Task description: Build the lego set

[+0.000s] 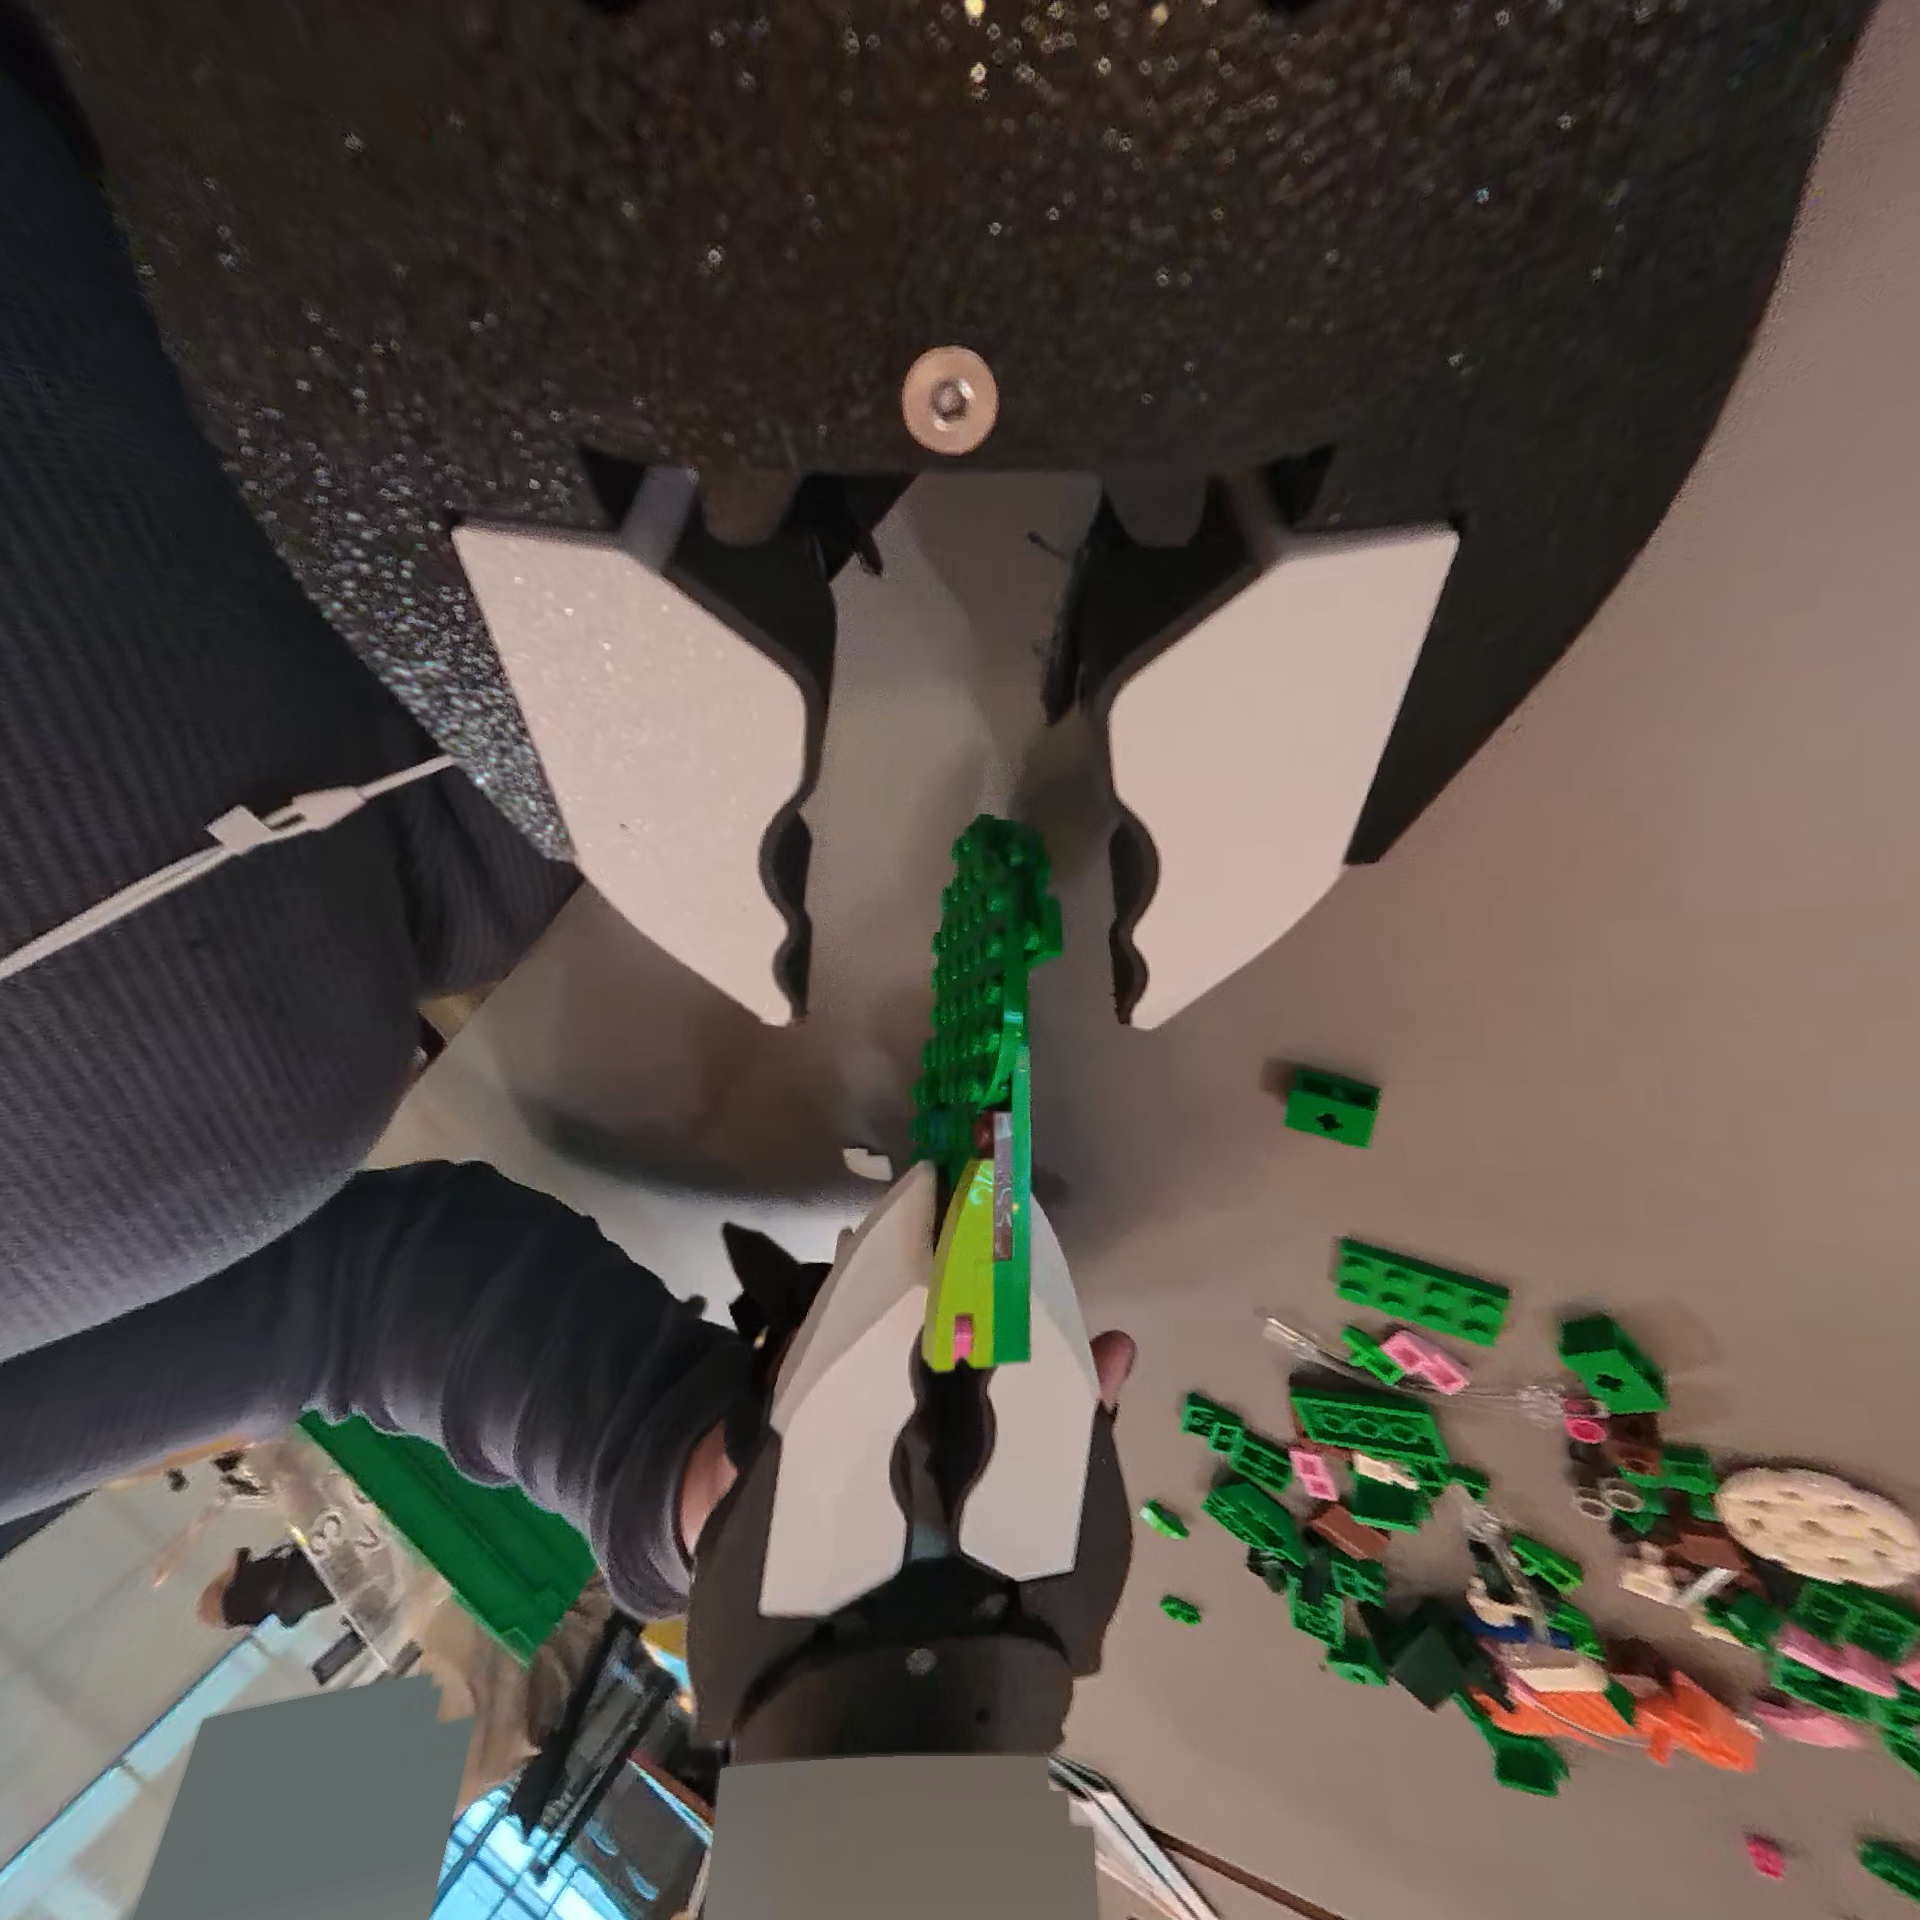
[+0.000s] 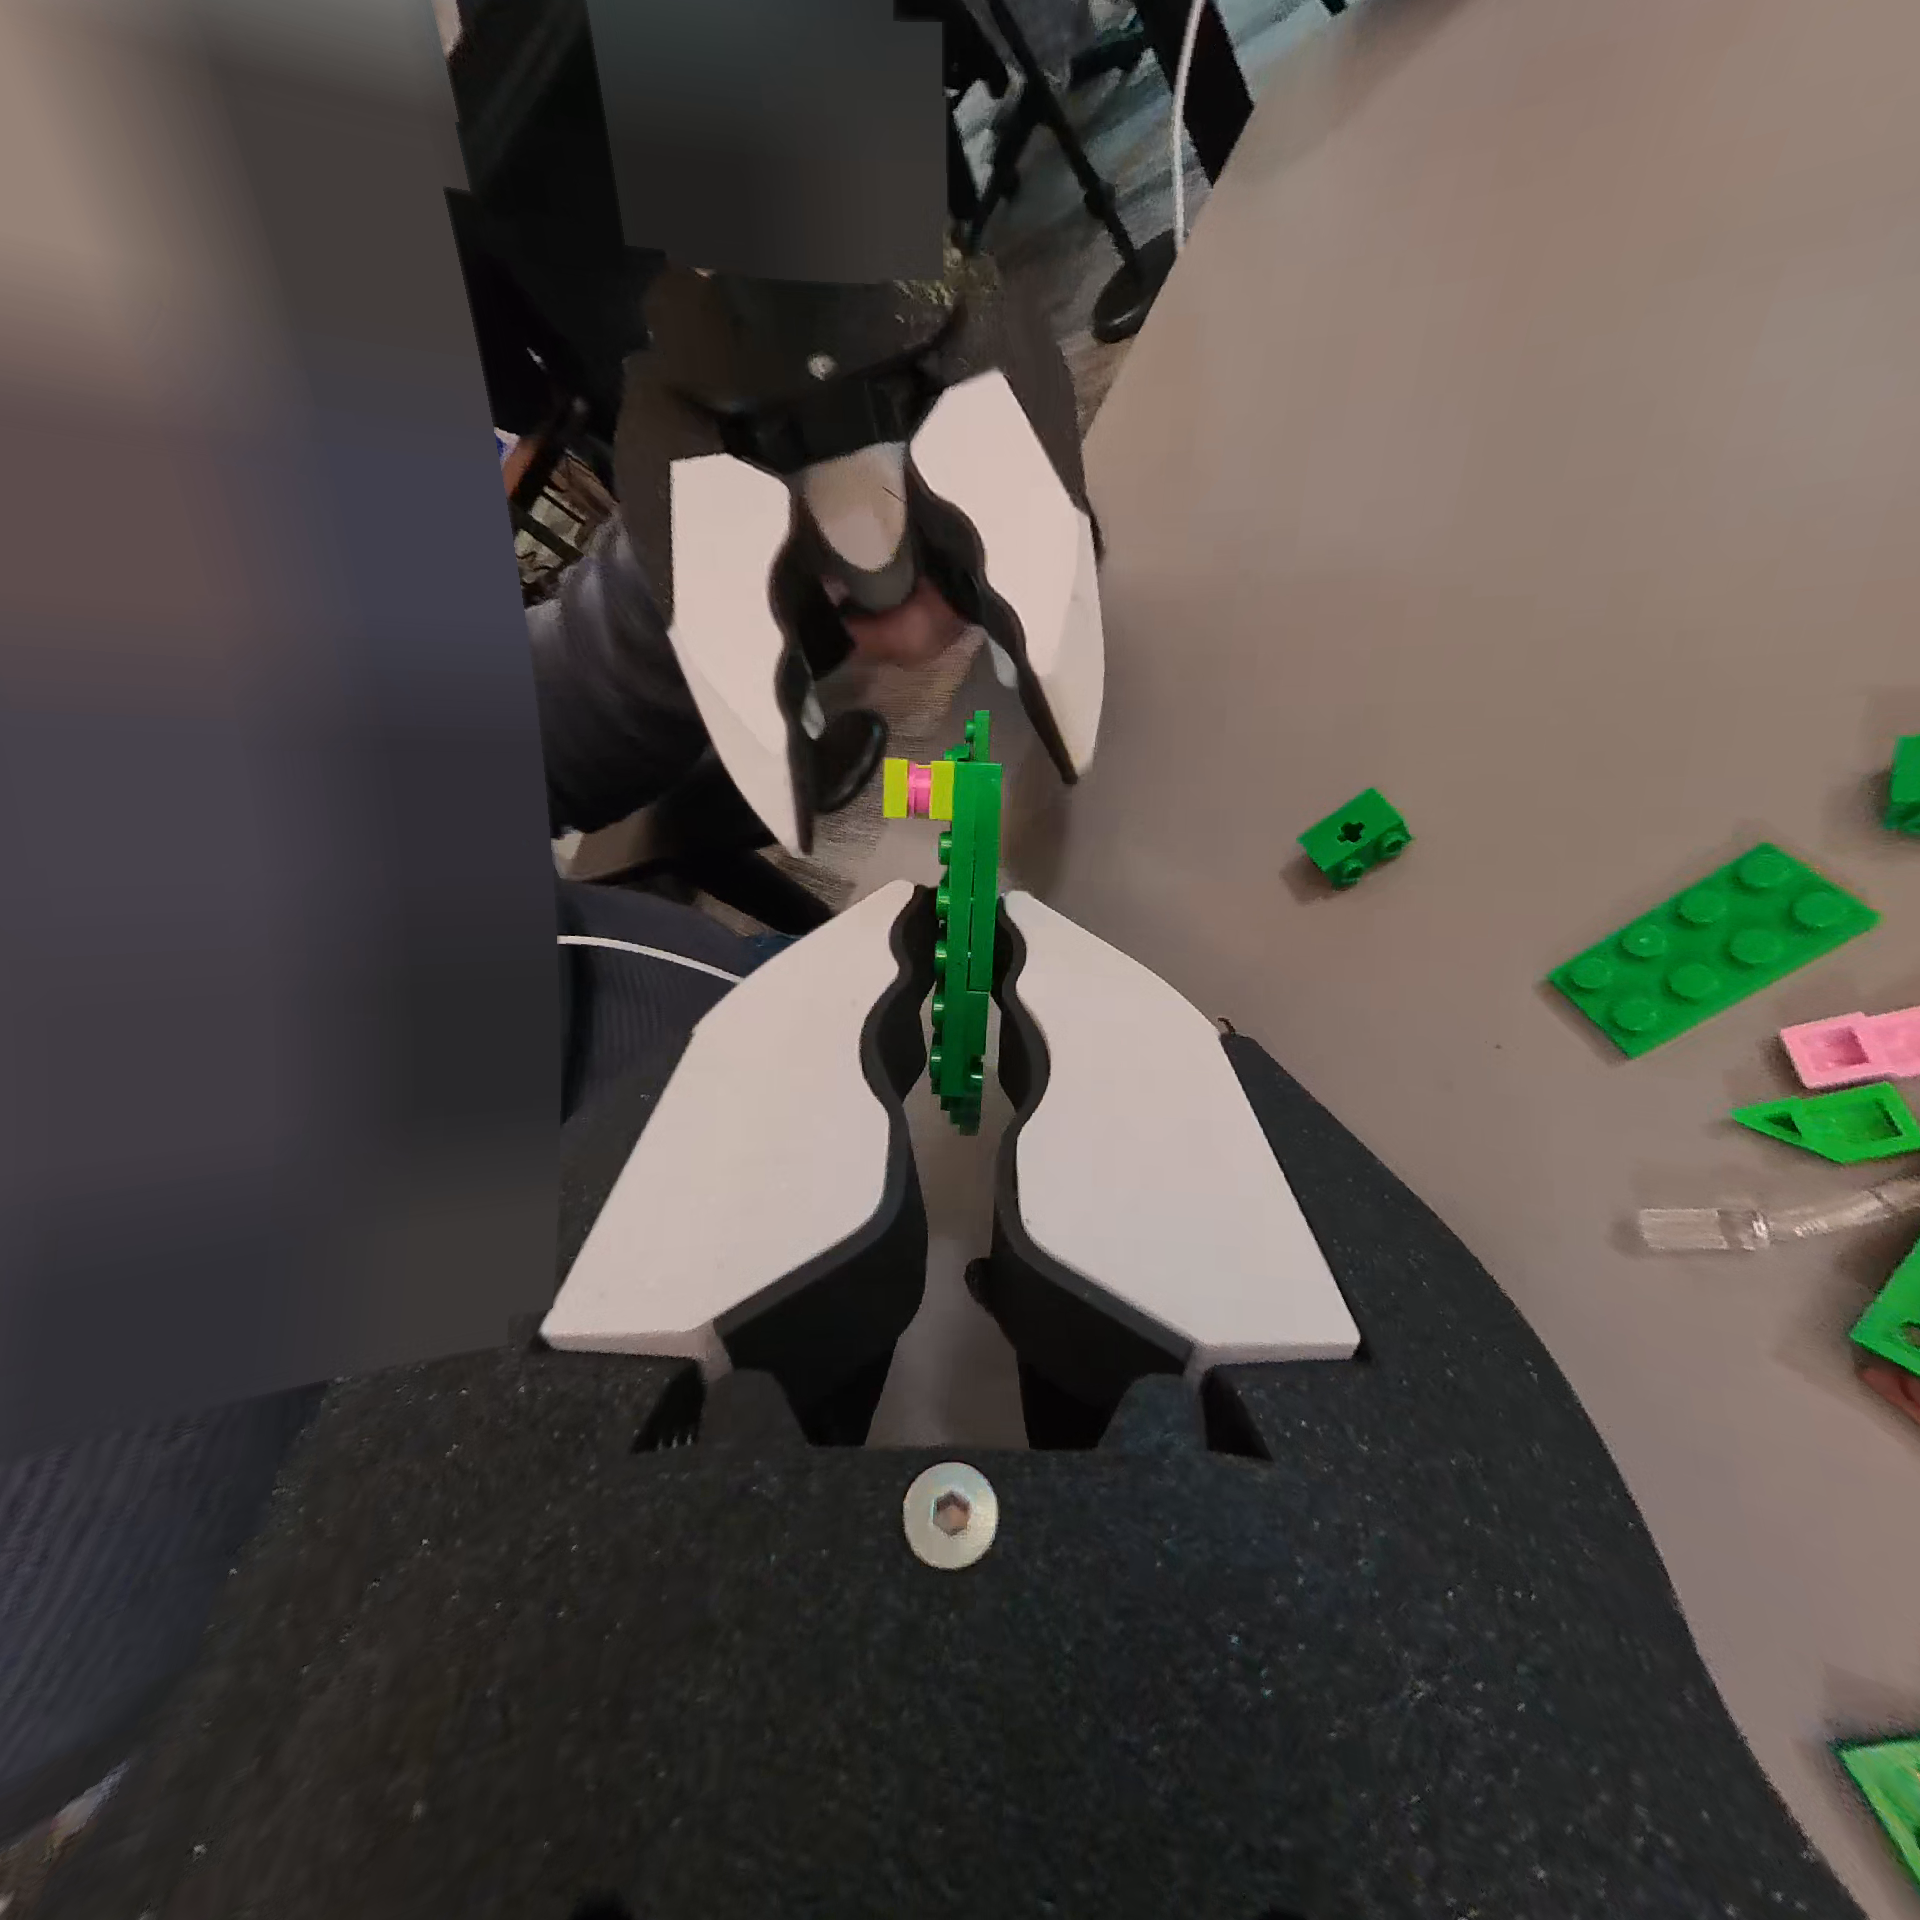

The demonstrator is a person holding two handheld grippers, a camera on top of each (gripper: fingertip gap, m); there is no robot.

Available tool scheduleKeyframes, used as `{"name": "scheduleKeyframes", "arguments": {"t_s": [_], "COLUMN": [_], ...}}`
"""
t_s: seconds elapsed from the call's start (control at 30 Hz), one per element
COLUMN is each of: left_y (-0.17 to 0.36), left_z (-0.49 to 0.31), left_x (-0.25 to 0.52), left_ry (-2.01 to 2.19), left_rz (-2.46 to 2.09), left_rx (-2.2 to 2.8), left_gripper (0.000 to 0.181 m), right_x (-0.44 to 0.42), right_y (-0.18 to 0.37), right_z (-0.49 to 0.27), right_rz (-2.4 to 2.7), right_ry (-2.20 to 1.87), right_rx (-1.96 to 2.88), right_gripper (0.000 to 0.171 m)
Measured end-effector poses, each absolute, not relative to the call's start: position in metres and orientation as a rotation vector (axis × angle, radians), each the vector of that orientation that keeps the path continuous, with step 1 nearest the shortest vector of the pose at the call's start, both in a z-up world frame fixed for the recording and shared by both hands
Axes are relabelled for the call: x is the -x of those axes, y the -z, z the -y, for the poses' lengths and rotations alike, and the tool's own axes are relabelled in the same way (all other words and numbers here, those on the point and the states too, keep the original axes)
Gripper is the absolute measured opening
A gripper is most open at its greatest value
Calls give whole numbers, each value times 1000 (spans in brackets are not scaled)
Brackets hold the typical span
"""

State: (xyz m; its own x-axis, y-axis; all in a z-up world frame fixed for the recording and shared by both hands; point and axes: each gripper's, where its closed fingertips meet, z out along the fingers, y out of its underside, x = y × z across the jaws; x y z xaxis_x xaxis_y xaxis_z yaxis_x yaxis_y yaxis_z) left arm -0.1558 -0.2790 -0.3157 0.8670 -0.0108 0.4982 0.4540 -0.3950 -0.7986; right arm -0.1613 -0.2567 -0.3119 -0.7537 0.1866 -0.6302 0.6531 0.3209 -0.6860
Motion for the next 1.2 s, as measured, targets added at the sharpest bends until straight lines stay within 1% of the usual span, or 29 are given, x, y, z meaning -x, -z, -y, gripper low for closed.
{"name": "scheduleKeyframes", "arguments": {"t_s": [0.07, 0.1, 0.13, 0.17, 0.2, 0.27, 0.3, 0.4, 0.53, 0.63, 0.8, 1.03, 1.2], "left_y": [318, 317, 313, 309, 306, 301, 297, 294, 307, 305, 305, 307, 305], "left_z": [274, 271, 267, 265, 262, 260, 260, 265, 271, 267, 260, 256, 259], "left_x": [151, 147, 144, 141, 143, 152, 156, 171, 169, 163, 159, 156, 157], "left_ry": [548, 568, 600, 634, 642, 689, 739, 890, 985, 1045, 1088, 1142, 1152], "left_rz": [298, 283, 266, 262, 300, 444, 528, 841, 1039, 1083, 1104, 1161, 1179], "left_rx": [1942, 1942, 1927, 1904, 1884, 1807, 1740, 1464, 1240, 1133, 1115, 1101, 1121], "left_gripper": [54, 50, 39, 18, 9, 8, 8, 8, 8, 8, 8, 8, 8], "right_x": [159, 158, 157, 156, 155, 165, 171, 170, 152, 143, 139, 137, 141], "right_y": [304, 300, 297, 294, 291, 287, 286, 293, 324, 341, 345, 357, 361], "right_z": [257, 257, 257, 257, 258, 252, 246, 221, 195, 185, 188, 192, 193], "right_rz": [-2102, -2083, -2074, -2072, -2072, -2150, -2216, -2447, -2754, -2896, -2895, -2936, -2954], "right_ry": [1430, 1431, 1432, 1436, 1448, 1510, 1556, 1586, 1382, 1245, 1252, 1114, 1086], "right_rx": [-715, -703, -690, -675, -660, -709, -740, -805, -900, -1012, -1156, -1119, -1089], "right_gripper": [8, 8, 8, 8, 9, 18, 19, 16, 15, 15, 15, 12, 10]}}
